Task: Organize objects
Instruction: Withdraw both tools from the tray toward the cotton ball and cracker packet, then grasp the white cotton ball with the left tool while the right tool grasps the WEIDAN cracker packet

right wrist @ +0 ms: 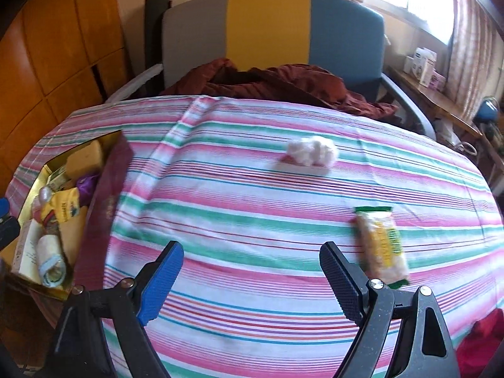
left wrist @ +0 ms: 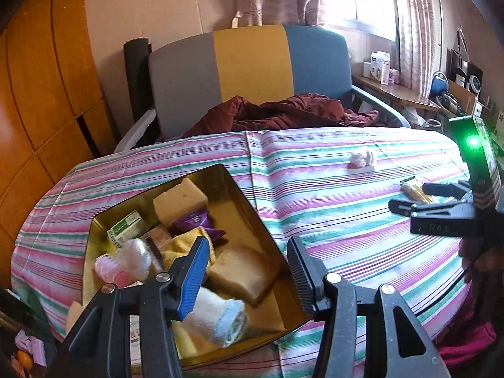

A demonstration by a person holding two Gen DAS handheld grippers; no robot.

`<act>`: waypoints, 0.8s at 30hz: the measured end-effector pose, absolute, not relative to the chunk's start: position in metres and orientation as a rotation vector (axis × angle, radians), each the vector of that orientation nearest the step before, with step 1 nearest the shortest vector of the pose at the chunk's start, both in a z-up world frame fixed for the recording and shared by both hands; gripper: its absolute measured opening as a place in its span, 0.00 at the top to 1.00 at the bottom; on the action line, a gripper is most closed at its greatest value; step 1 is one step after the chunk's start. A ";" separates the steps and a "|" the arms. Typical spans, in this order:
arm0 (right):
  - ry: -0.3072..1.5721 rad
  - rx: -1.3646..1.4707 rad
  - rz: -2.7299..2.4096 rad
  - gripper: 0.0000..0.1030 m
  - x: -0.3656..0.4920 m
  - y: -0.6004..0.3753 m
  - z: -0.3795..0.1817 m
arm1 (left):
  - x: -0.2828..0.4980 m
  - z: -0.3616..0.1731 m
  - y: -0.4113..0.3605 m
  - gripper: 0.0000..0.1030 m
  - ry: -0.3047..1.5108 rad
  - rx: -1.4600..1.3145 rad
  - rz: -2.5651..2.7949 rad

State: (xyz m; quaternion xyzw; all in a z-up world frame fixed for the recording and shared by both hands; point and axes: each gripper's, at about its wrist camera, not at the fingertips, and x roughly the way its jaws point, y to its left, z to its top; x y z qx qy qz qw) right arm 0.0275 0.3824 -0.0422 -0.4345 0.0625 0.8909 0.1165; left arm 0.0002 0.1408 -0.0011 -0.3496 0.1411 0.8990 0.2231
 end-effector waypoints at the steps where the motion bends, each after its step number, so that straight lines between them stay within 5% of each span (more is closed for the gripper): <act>1: 0.187 -1.270 2.592 0.14 0.029 0.391 -0.042 | 0.000 -0.002 0.144 0.50 0.395 -0.965 2.476; 24: 0.406 -1.310 2.385 0.14 0.045 0.533 -0.089 | -0.021 -0.021 0.219 0.49 0.371 -1.078 2.231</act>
